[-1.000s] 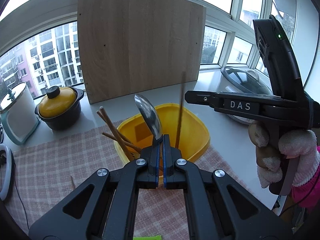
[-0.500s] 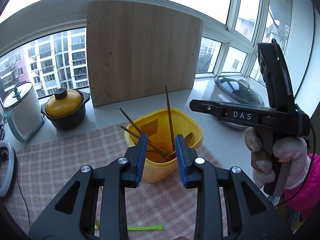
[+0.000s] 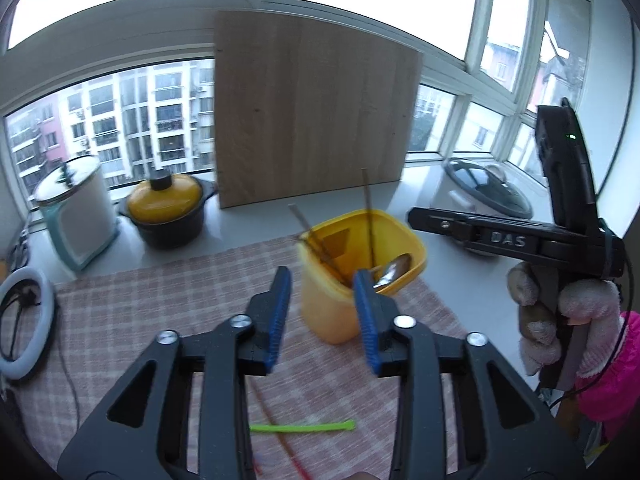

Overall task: Organize utensils
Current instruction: 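Move both open grippers back down to the utensils on the mat, then grasp the clear plastic spoon with the left gripper while the right gripper grasps a chopstick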

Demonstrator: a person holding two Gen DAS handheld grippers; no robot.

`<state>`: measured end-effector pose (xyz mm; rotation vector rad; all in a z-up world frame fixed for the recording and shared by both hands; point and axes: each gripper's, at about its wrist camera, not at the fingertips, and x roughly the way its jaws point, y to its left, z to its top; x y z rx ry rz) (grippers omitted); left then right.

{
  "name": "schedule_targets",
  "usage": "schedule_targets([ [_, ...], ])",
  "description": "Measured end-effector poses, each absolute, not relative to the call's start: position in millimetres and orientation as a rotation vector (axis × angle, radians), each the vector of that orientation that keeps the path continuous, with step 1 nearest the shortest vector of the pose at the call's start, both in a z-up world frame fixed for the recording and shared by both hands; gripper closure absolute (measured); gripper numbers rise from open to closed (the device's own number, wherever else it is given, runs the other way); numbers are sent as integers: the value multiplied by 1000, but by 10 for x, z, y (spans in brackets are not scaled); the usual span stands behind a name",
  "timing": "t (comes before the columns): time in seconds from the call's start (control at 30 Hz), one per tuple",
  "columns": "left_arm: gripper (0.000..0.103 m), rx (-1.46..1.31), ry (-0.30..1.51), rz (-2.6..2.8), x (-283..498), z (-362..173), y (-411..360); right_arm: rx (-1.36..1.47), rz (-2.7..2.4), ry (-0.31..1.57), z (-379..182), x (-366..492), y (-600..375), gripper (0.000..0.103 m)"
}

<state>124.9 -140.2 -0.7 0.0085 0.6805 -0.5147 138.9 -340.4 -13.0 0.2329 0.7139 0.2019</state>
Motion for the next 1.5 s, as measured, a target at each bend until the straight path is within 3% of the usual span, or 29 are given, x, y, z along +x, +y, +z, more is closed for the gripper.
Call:
schedule_targets([
  [0.07, 62, 9, 679, -479, 1217, -7, -1268, 220, 206, 711, -125, 1369, -3318, 66],
  [0.23, 52, 24, 685, -378, 1134, -29, -934, 189, 247, 722, -149, 1343, -3044, 65],
  [0.93, 52, -169, 911, -196, 955, -824, 391, 56, 375, 735, -255, 1082, -2323, 64],
  [1.5, 56, -373, 1101, -261, 867, -1496, 485, -31, 525, 962, -889, 1255, -1666, 64],
])
